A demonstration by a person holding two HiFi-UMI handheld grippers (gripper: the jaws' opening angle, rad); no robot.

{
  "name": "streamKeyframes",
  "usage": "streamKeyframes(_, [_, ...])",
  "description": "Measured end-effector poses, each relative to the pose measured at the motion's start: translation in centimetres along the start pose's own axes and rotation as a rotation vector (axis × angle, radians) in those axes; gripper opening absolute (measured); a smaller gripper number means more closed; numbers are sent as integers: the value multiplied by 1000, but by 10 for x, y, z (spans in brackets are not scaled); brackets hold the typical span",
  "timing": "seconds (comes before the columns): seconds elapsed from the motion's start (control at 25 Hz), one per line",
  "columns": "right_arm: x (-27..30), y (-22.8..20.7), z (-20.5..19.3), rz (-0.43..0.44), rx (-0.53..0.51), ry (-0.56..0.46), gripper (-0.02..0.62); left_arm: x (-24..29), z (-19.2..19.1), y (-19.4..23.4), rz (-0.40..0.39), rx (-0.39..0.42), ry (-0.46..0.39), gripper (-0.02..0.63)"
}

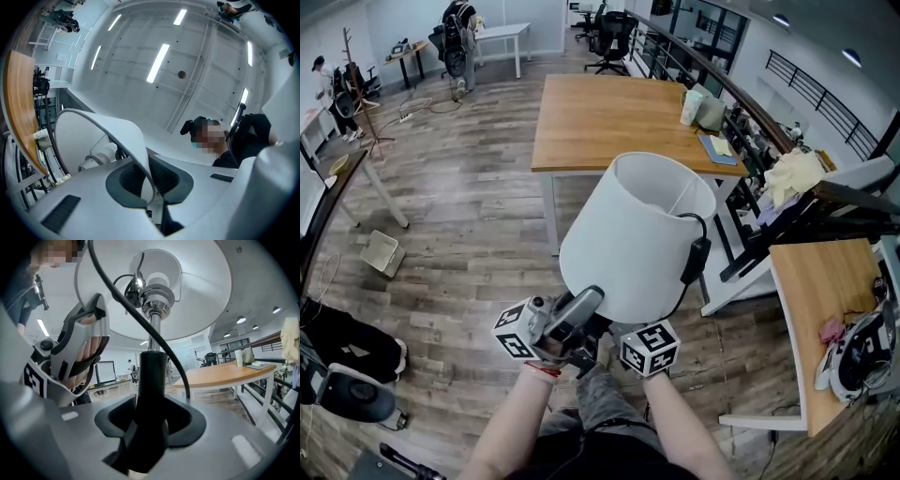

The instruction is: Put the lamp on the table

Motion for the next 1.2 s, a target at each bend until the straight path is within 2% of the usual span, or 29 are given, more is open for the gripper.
streamKeyframes(0.88, [121, -178, 59, 46, 1, 51, 193, 29, 63, 205, 32, -10, -10, 9])
streamKeyframes(1.2, [153, -223, 70, 54, -7, 66, 193, 30, 79, 260, 40, -16, -38, 9])
Point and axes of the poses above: the fingertips, and each gripper's own axes: x forward along the fingers, y to its left, z out of its top, the point moved 7 cm from there along -x, backward along the fingers, and after that the axes turned 11 degrees about y, right-handed, at the moved point
